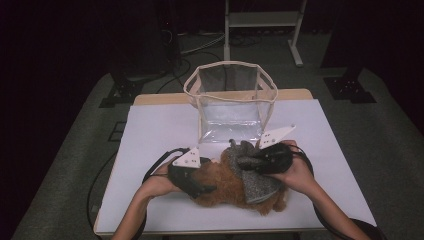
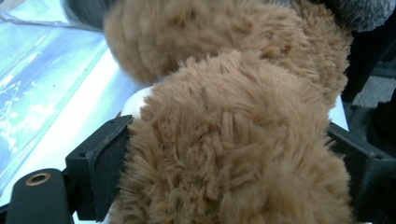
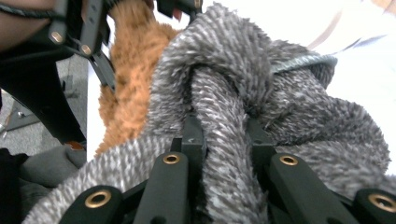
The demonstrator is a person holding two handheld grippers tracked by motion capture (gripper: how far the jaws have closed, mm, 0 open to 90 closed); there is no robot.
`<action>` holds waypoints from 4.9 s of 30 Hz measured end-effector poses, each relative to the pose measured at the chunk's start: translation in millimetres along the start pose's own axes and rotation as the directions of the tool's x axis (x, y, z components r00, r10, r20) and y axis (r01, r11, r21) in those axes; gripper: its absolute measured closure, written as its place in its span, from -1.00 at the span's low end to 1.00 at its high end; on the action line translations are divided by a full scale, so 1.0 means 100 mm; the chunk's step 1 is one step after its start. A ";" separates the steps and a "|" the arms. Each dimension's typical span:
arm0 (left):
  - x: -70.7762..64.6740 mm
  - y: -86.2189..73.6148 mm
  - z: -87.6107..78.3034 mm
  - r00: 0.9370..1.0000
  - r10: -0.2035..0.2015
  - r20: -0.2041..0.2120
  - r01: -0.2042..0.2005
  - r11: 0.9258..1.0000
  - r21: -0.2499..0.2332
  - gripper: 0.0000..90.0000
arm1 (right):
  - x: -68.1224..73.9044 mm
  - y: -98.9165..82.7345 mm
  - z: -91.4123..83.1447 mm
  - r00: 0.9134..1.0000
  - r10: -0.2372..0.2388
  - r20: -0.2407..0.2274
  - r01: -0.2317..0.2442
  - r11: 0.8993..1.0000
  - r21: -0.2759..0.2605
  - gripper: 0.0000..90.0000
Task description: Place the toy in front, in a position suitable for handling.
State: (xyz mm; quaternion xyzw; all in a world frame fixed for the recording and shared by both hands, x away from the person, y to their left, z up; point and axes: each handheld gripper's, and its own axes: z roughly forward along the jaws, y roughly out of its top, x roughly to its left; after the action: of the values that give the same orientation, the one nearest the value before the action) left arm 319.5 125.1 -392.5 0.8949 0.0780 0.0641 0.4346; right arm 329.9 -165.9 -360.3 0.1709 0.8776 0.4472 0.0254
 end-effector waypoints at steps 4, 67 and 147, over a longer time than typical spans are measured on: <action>0.00 0.02 -0.06 1.000 -0.002 -0.015 0.002 1.000 -0.023 -0.80 | 0.00 -0.09 -0.01 1.000 0.021 -0.007 -0.021 1.000 -0.018 0.66; -0.11 0.01 -0.03 0.997 0.077 -0.014 -0.077 0.996 -0.037 -0.40 | -0.46 -0.48 -0.63 0.980 0.174 0.098 -0.172 0.985 -0.023 0.64; -0.09 -0.02 0.00 0.999 0.014 -0.040 -0.018 0.996 -0.084 -0.64 | 0.11 0.42 -0.11 0.998 -0.061 -0.033 0.060 0.998 -0.036 0.64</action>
State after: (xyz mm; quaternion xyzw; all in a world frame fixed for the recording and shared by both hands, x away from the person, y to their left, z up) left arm 310.5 124.3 -394.6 0.8749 0.0768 0.0886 0.4700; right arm 328.6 -148.3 -319.6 0.1360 0.8748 0.4643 0.0269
